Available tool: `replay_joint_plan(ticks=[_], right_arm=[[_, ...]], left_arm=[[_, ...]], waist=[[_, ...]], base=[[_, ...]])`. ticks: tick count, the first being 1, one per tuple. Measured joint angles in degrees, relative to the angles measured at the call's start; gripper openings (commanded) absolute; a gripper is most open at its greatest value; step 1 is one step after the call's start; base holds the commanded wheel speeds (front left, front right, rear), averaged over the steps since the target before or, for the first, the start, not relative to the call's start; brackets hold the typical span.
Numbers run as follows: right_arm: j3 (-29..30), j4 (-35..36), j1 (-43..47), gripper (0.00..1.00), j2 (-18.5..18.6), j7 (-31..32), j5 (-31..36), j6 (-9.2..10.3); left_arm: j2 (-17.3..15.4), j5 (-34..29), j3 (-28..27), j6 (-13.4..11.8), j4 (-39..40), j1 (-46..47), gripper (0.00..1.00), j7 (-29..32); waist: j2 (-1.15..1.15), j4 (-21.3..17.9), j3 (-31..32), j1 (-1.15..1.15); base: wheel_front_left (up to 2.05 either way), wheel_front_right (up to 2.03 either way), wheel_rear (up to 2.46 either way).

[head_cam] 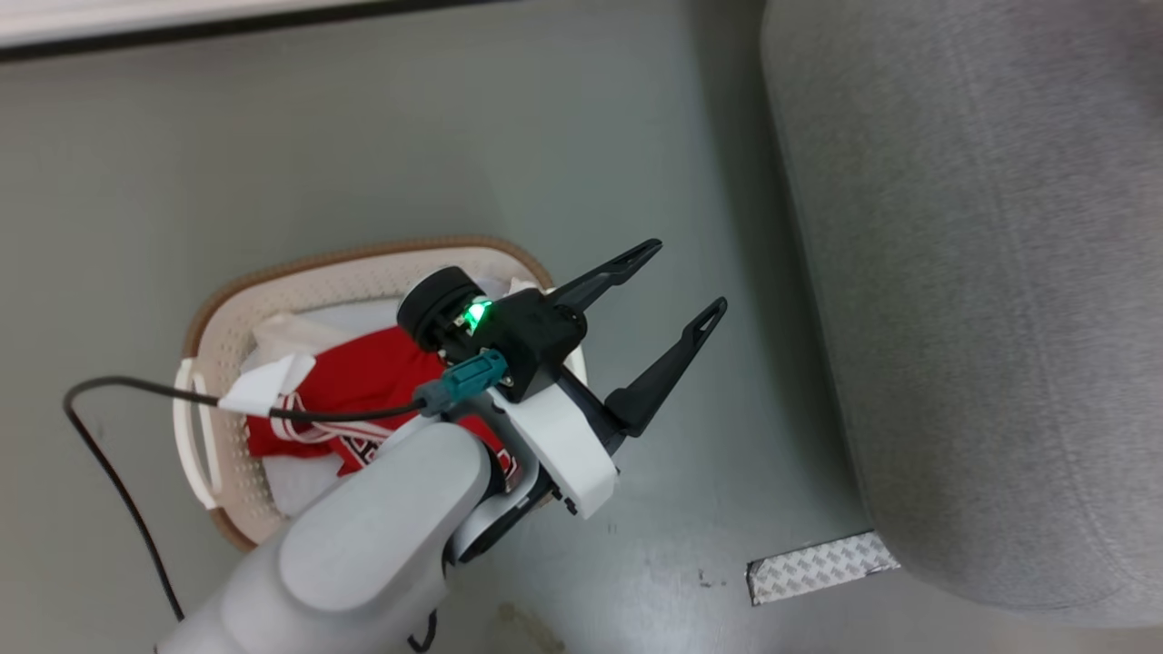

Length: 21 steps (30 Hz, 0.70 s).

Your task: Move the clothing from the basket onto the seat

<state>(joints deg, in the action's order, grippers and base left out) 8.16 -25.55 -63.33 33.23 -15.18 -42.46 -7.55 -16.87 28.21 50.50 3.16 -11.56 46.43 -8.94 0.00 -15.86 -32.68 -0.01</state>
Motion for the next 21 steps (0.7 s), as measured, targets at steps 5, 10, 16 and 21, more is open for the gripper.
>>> replay_joint_plan(ticks=[5,10,16,21], right_arm=[[-0.02,-5.27,-2.19,0.00,-0.14,0.00,3.04,0.00],[-6.33,-13.33,-1.75,0.00,-0.54,0.64,3.05,0.00],[-15.52,-24.17,-0.19,0.00,0.59,10.02,3.63,0.00],[-21.32,-30.04,-0.92,0.45,2.05,18.33,4.63,0.00]], left_arm=[[0.13,-0.49,0.14,-0.18,0.46,1.02,1.00,0.30],[0.16,-0.49,0.08,-0.48,0.27,1.20,1.00,0.02],[0.15,-0.40,0.01,-0.71,0.05,1.18,1.00,-0.25],[0.35,0.16,-0.18,-1.21,-0.18,1.16,1.00,-0.68]], waist=[[0.00,1.71,-3.45,0.00],[0.00,2.90,-5.18,0.00],[0.00,3.14,-5.43,0.01],[0.00,3.46,-4.99,0.01]], base=[[0.00,0.00,0.00],[0.00,0.00,0.00],[0.00,0.00,0.00],[0.00,0.00,0.00]])
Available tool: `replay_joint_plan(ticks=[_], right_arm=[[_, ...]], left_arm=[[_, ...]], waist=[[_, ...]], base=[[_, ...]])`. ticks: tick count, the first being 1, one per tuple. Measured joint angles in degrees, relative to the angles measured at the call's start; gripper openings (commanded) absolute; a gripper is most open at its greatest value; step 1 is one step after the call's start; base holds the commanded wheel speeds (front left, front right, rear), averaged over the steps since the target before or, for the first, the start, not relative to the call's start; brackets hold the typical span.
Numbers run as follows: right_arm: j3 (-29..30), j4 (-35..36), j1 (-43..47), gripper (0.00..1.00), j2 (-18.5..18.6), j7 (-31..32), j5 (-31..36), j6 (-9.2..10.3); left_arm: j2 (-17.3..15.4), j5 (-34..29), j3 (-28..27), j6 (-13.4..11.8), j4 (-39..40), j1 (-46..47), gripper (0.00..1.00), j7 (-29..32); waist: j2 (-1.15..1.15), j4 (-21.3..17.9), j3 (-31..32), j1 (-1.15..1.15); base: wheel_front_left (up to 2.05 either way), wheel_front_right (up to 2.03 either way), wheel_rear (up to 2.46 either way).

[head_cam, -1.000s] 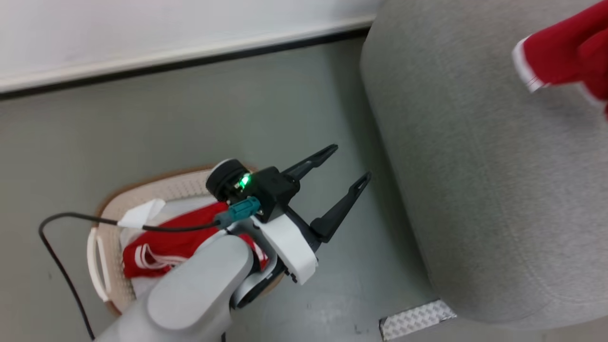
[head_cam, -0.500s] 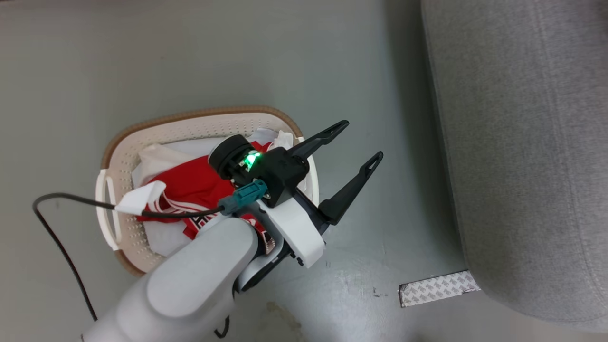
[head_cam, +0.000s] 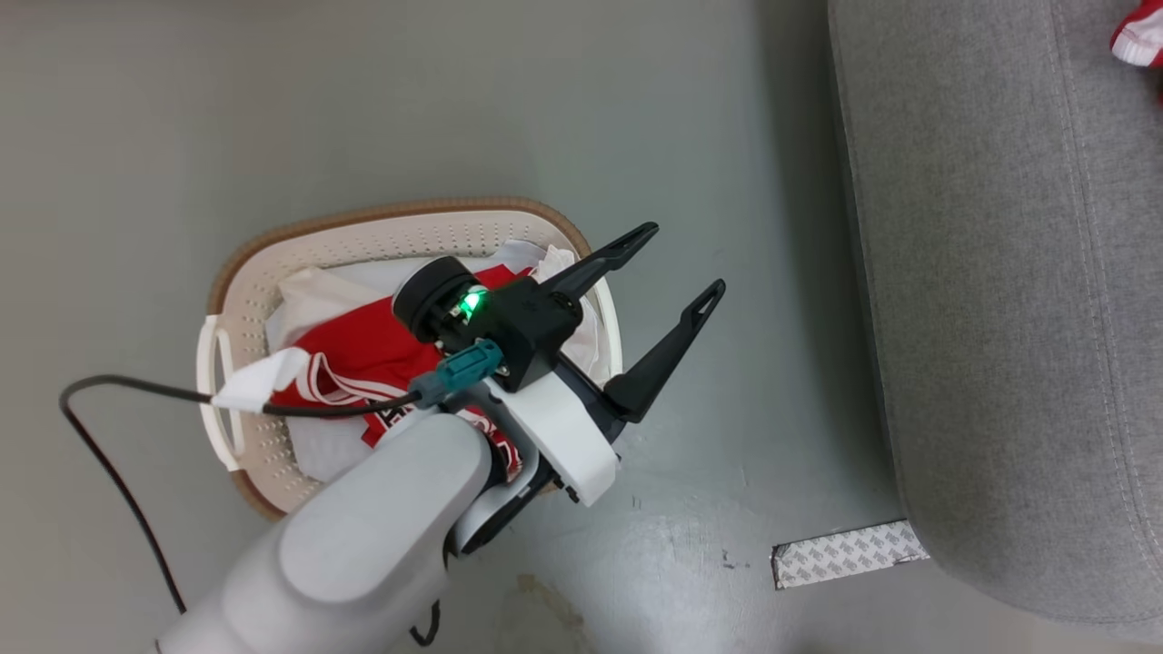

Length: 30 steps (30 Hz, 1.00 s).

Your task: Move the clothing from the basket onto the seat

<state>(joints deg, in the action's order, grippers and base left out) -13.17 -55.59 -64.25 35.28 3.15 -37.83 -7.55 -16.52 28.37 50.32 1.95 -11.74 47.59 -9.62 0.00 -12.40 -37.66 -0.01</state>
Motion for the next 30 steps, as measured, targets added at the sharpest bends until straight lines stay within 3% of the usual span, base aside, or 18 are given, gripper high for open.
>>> replay_joint_plan(ticks=[2,9,13,17,24,30], right_arm=[[-2.01,-1.22,-0.04,1.00,0.35,3.56,-0.01,0.00],[-7.31,-1.58,-0.52,1.00,0.83,9.50,-2.23,0.00],[-13.74,3.15,2.72,1.00,1.19,18.34,-6.94,-0.02],[-18.23,8.51,5.11,1.00,5.79,23.80,-11.20,-0.01],[-23.12,15.57,7.38,1.00,11.90,25.50,-14.43,-0.01],[-24.03,20.61,8.79,1.00,14.15,21.71,-16.30,-0.01]], left_arm=[[0.00,0.26,-0.11,-0.02,-0.16,-0.05,1.00,-0.08],[0.04,1.12,-0.31,-0.34,-1.76,-1.21,1.00,-1.52],[0.94,2.22,-0.78,-0.48,-3.30,-3.24,1.00,-2.71],[1.05,4.01,-1.83,-0.78,-4.57,-5.71,1.00,-3.76],[1.10,6.08,-3.98,-1.07,-5.34,-11.08,1.00,-5.09],[1.12,7.42,-6.46,-1.51,-5.08,-15.11,1.00,-5.37]], waist=[[0.00,0.00,0.35,0.00],[0.00,-0.20,3.19,0.00],[0.00,-0.30,6.73,0.00],[0.00,-0.50,11.28,0.01],[0.00,-0.59,19.87,0.02],[0.00,0.17,26.70,0.02]], base=[[0.00,0.00,0.00],[0.00,0.00,0.00],[0.00,0.00,0.00],[0.00,0.00,0.00],[0.00,0.00,0.00],[0.00,0.00,0.00]])
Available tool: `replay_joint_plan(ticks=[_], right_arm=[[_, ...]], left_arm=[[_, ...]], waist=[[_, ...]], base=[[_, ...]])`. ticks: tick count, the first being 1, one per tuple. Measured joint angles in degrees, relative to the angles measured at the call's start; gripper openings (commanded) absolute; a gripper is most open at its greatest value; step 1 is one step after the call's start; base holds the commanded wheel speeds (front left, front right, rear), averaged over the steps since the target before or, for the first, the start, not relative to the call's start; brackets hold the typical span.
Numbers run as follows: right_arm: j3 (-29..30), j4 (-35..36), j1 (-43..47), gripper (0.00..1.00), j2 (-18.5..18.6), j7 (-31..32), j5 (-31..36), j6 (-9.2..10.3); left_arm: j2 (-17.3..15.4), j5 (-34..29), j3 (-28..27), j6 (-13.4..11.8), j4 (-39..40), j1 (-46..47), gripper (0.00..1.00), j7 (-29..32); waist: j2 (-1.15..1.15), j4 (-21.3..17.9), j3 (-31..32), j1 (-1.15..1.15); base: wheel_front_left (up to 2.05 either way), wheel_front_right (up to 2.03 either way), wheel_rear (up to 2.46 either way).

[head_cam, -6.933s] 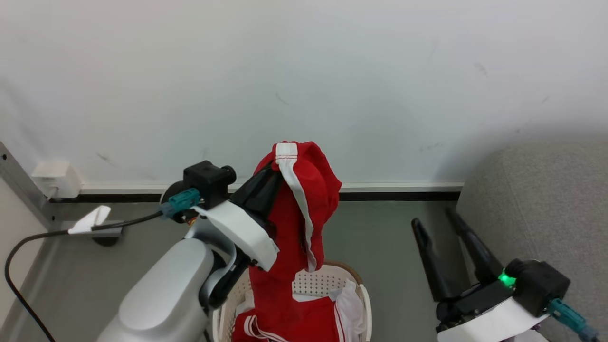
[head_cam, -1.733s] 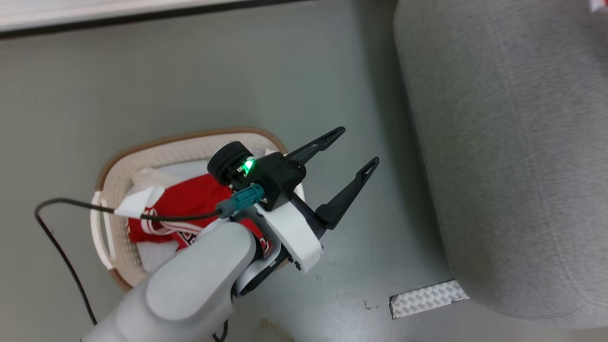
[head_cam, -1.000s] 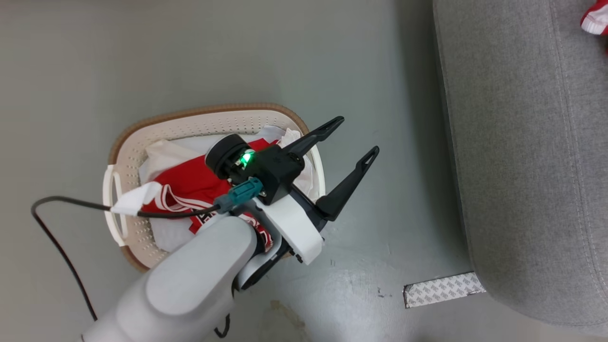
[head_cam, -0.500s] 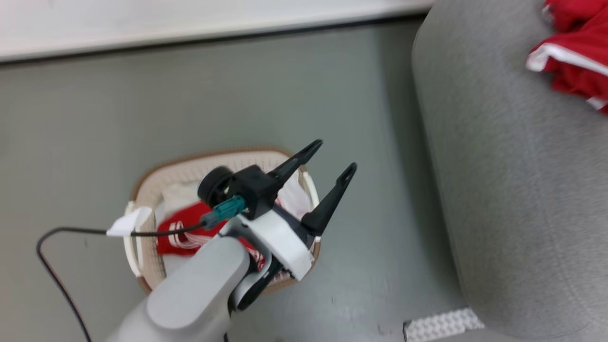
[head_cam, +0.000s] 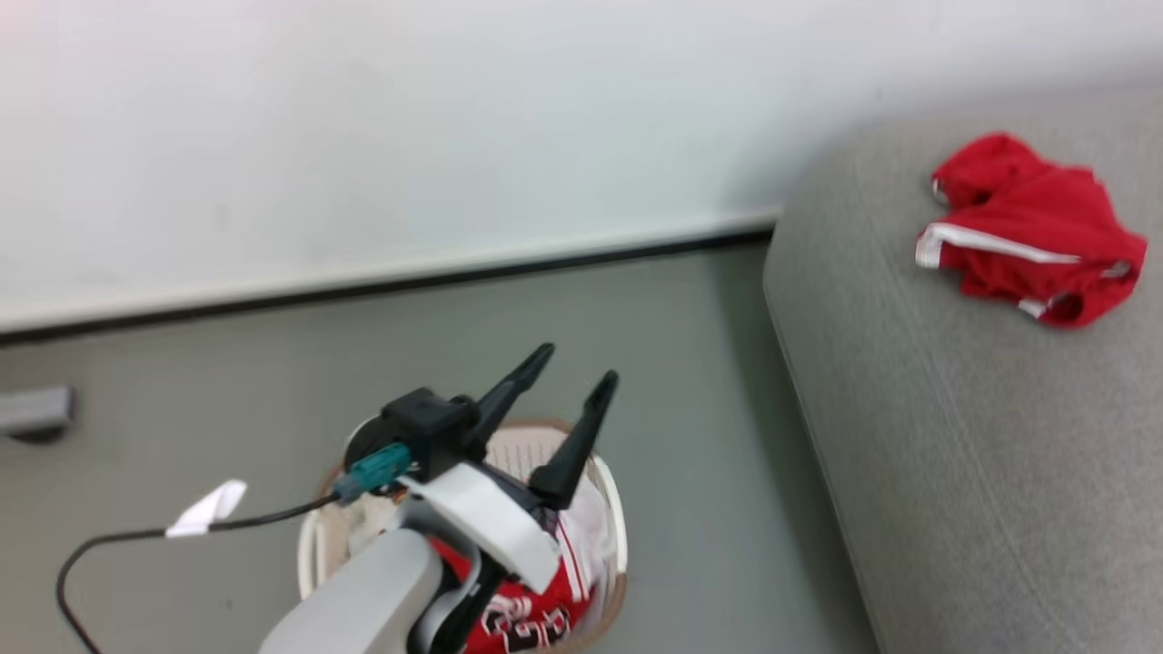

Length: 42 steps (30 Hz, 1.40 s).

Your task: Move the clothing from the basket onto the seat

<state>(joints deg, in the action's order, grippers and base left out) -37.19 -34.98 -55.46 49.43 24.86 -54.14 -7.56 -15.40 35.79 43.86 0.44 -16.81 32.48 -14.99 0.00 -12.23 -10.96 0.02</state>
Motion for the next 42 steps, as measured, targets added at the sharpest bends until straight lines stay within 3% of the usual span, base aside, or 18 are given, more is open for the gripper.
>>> replay_joint_plan(ticks=[4,12,21,25,29,36,42], right_arm=[[-0.94,3.24,1.41,1.00,1.48,-4.12,1.13,0.00],[0.85,9.67,6.05,1.00,0.87,-15.39,1.79,0.00],[7.69,16.52,16.57,1.00,-3.22,-26.39,2.47,0.00],[11.92,16.73,22.56,1.00,-6.59,-30.87,5.88,0.00],[16.59,17.34,30.53,1.00,-13.74,-36.13,11.17,0.00],[23.58,18.68,41.85,1.00,-25.02,-39.17,18.89,0.01],[29.71,19.47,47.51,1.00,-32.60,-39.83,27.02,0.01]], left_arm=[[-0.49,0.13,-3.24,-0.96,1.25,-2.58,1.00,-0.13],[-3.43,0.12,-11.38,-3.76,3.94,-8.70,1.00,-0.14],[-4.56,-2.36,-21.40,-8.04,7.88,-15.53,1.00,-0.14],[-3.77,-3.79,-24.88,-8.89,8.82,-18.27,1.00,-0.14],[-2.15,-6.60,-28.98,-9.02,9.50,-22.55,1.00,-0.14],[0.32,-12.25,-34.12,-8.71,9.96,-27.49,1.00,-0.14],[4.56,-15.94,-39.30,-6.35,10.10,-29.69,1.00,-0.14]], waist=[[0.00,1.10,4.00,0.00],[0.00,4.40,9.39,0.00],[0.00,7.82,11.43,0.00],[0.00,8.62,11.71,-0.01],[0.00,9.37,12.14,-0.01],[0.00,10.10,12.36,-0.02],[0.00,10.94,11.97,-0.02]], base=[[0.00,0.00,0.00],[0.00,0.00,0.00],[0.00,0.00,0.00],[0.00,0.00,0.00],[0.00,0.00,0.00],[0.00,0.00,0.00],[0.00,0.00,0.00]])
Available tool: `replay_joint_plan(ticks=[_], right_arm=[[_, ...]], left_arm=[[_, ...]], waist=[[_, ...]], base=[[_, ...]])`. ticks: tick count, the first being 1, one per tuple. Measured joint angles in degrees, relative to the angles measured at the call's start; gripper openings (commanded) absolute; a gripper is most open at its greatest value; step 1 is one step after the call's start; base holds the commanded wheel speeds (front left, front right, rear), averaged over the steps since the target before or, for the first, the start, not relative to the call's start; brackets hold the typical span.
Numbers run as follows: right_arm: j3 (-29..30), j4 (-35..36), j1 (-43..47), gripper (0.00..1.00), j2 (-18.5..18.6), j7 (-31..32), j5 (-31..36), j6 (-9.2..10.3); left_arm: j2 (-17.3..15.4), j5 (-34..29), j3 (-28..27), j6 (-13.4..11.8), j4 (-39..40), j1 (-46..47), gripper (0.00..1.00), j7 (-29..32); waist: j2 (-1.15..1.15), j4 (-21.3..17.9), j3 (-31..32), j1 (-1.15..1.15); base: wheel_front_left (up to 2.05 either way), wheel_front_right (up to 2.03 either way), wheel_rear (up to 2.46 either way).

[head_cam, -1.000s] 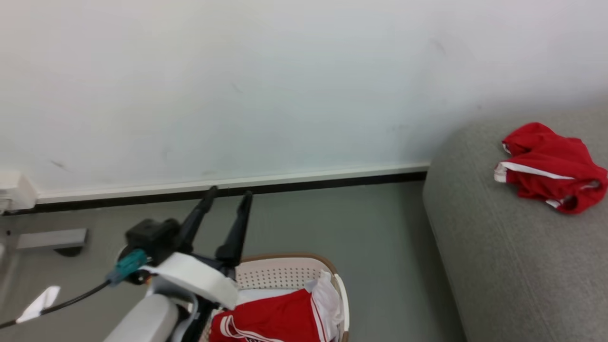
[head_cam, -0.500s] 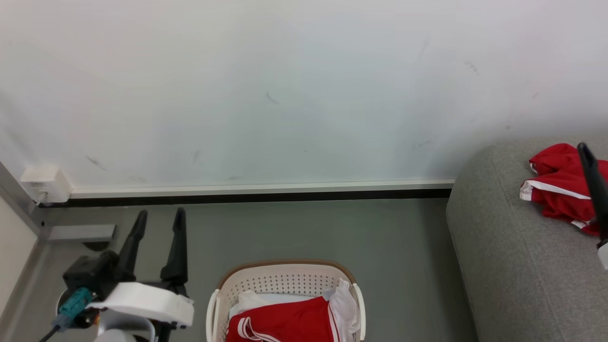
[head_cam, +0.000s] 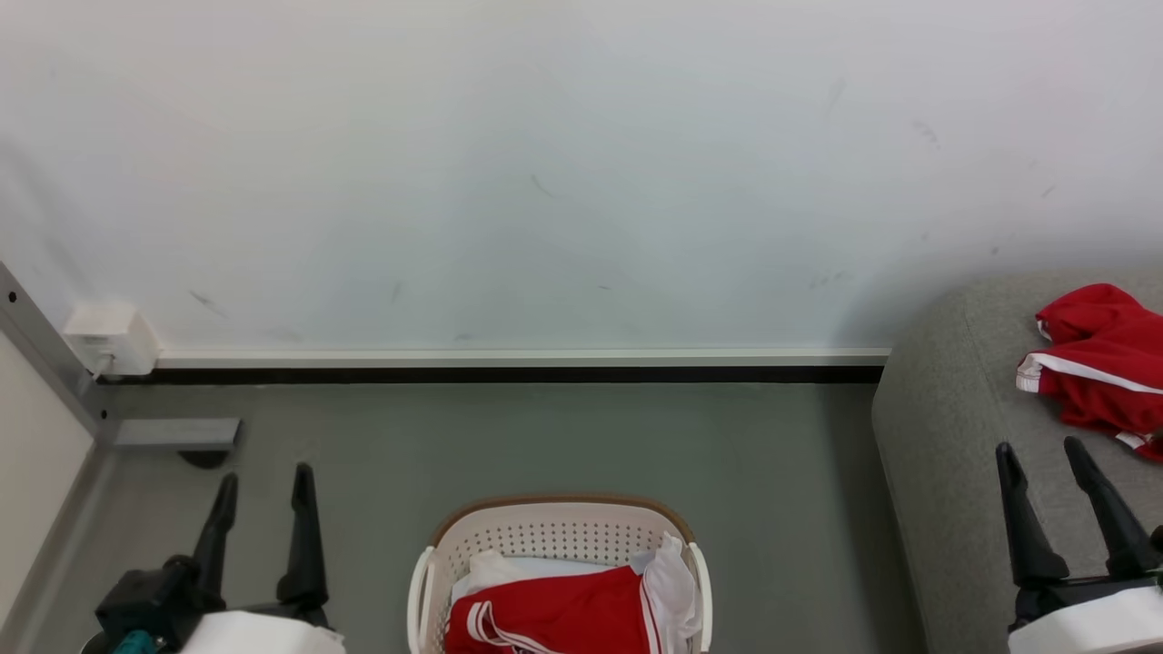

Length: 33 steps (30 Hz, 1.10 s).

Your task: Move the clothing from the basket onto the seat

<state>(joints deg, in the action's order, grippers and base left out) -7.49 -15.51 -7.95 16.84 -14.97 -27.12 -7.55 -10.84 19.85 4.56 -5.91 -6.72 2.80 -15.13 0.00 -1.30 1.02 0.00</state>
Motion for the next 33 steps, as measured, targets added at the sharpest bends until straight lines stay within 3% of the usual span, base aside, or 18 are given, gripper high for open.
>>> replay_joint_plan(ticks=[3,8,20,33], right_arm=[[1.69,1.63,1.82,1.00,-3.70,-0.08,2.67,0.00],[2.14,2.20,3.14,1.00,-5.82,-0.08,4.67,0.00],[1.53,2.93,1.80,1.00,-6.23,-0.18,5.69,0.00],[0.71,2.46,0.99,1.00,-6.38,-0.18,4.50,0.00]], left_arm=[[1.60,-2.25,-1.69,1.66,-1.35,-0.60,1.00,0.00],[3.28,-4.57,-4.19,3.88,-2.80,-0.79,1.00,0.00],[6.39,-9.03,-8.05,7.80,-4.30,-0.23,1.00,0.00],[7.79,-10.02,-9.93,9.42,-5.60,0.40,1.00,0.00]], waist=[[0.00,0.16,-0.18,0.00],[0.00,0.17,-0.47,0.00],[0.00,-0.11,-0.59,0.00],[0.00,-0.11,-0.85,0.00]], base=[[0.00,0.00,0.00],[0.00,0.00,0.00],[0.00,0.00,0.00],[0.00,0.00,0.00]])
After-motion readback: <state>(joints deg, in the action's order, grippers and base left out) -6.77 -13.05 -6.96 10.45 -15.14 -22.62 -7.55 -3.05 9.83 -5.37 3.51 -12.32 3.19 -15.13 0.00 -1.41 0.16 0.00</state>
